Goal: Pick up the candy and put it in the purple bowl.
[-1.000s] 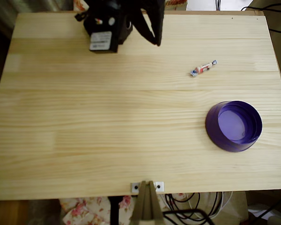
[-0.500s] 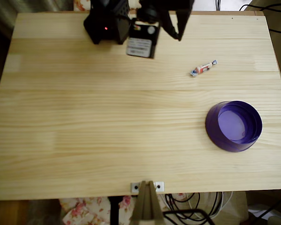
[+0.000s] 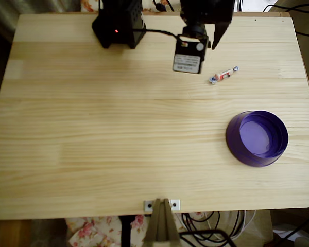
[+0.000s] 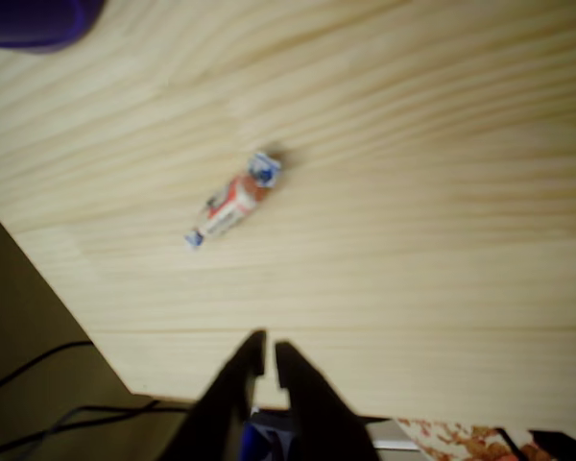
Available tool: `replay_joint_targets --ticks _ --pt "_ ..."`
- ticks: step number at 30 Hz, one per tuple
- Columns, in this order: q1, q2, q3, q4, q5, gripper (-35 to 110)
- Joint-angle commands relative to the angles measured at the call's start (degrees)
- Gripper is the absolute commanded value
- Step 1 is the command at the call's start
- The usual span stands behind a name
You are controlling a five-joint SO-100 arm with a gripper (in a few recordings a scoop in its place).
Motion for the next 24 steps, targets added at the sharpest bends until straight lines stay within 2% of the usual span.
replay_joint_targets --ticks 1,8,12,21,24 --pt "-1.1 -2.3 -6.6 0.8 17.7 0" --pt "-2.1 -7.2 -13.8 6.4 27.5 1" --pt "-1.8 -8.8 -15.4 7.0 27.5 1" --pt "-0.9 -20.3 -27.2 10.8 6.2 1" --pt "-0.9 -18.8 -26.0 6.7 -2.6 1"
